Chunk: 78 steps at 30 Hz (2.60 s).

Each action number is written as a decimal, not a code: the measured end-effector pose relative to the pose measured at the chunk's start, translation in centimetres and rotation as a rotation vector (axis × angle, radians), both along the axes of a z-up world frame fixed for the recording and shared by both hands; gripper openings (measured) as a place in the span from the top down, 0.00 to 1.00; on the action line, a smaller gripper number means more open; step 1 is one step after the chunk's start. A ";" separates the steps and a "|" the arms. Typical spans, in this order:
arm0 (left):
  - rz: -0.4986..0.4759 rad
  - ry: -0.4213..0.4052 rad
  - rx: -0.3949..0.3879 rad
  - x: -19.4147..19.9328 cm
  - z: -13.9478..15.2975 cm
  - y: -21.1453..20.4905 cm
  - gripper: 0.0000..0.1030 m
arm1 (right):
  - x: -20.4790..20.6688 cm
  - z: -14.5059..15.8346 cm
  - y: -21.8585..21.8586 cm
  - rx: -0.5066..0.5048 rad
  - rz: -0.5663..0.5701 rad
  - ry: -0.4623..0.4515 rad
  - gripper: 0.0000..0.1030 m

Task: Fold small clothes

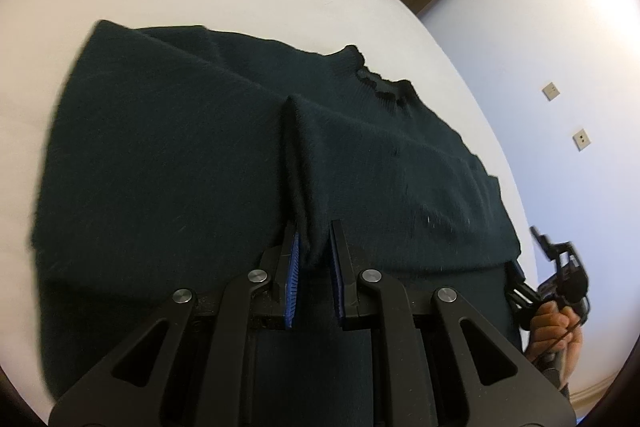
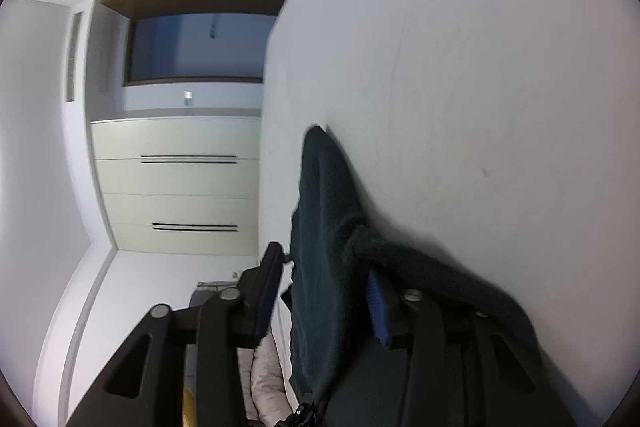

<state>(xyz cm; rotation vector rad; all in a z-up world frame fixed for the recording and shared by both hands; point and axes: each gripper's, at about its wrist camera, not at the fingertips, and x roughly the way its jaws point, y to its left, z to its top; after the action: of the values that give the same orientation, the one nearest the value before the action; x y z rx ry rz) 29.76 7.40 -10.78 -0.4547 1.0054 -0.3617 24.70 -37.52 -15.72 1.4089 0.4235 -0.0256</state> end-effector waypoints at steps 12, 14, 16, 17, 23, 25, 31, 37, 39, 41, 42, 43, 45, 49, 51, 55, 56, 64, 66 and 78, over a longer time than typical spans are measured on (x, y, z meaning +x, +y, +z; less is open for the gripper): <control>-0.002 -0.202 0.224 0.5 5.5 -2.7 0.87 | 1.3 7.3 4.0 -0.263 0.209 -0.030 0.37; -0.017 -0.185 0.252 2.0 4.7 -3.8 0.87 | 4.2 7.2 5.6 -0.307 0.298 -0.013 0.39; -0.019 -0.127 0.300 3.3 2.7 -4.4 0.87 | 6.4 6.2 6.5 -0.319 0.361 0.005 0.39; -0.022 -0.099 0.299 3.6 1.6 -4.3 0.87 | 7.5 5.4 6.8 -0.323 0.386 0.026 0.39; -0.041 -0.153 0.280 2.8 0.3 -3.6 0.87 | 8.6 1.2 4.9 -0.363 0.382 0.121 0.76; -0.048 -0.163 0.294 2.8 0.1 -3.8 0.87 | 7.8 0.7 3.9 -0.330 0.359 0.114 0.85; -0.026 -0.139 0.309 1.2 1.4 -3.0 0.87 | 3.7 1.9 2.1 -0.388 0.279 0.187 0.75; -0.012 -0.189 0.346 -1.7 3.4 -2.7 0.87 | 4.6 6.5 7.7 -0.473 0.398 0.026 0.36; -0.026 -0.123 0.346 -1.5 1.7 -2.2 0.86 | 6.1 5.7 9.1 -0.461 0.439 0.026 0.31; -0.014 -0.143 0.313 -2.3 1.4 -1.4 0.85 | 7.4 2.9 9.1 -0.425 0.452 0.118 0.37; -0.001 -0.140 0.338 -2.8 1.5 -0.8 0.85 | 7.3 1.8 8.7 -0.406 0.441 0.156 0.57; 0.002 -0.135 0.362 -3.3 1.5 -0.6 0.85 | 6.6 1.4 8.1 -0.404 0.421 0.151 0.63; 0.002 -0.161 0.379 -5.1 1.9 0.2 0.85 | 4.6 1.5 6.9 -0.403 0.404 0.144 0.63; 0.030 -0.315 0.431 -11.7 5.0 1.4 0.84 | -3.3 6.3 6.7 -0.695 0.277 0.168 0.42; 0.031 -0.401 0.456 -14.9 6.7 1.3 0.67 | -7.7 9.5 7.7 -0.817 0.225 0.112 0.35; 0.045 -0.644 0.521 -23.5 10.6 0.2 0.00 | -17.5 15.5 11.5 -1.118 0.071 -0.042 0.00; 0.031 -0.699 0.524 -25.4 11.7 0.0 0.00 | -20.0 16.7 12.8 -1.183 0.026 -0.105 0.00; -0.204 -0.640 0.495 -32.9 13.5 -1.9 0.00 | -27.2 19.7 20.2 -1.455 0.103 -0.170 0.00; -0.214 -0.637 0.593 -34.1 12.3 -2.4 0.00 | -28.2 18.4 21.5 -1.499 0.147 -0.125 0.00; -0.551 -0.806 1.259 -42.6 0.6 -5.5 0.00 | -29.6 7.6 26.1 -1.840 0.361 0.194 0.05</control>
<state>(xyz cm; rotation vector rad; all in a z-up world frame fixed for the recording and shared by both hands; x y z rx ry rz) -12.84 1.90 -10.19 1.0614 0.3799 -0.2869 -4.89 -11.42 -8.08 -0.4891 0.5442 -0.2006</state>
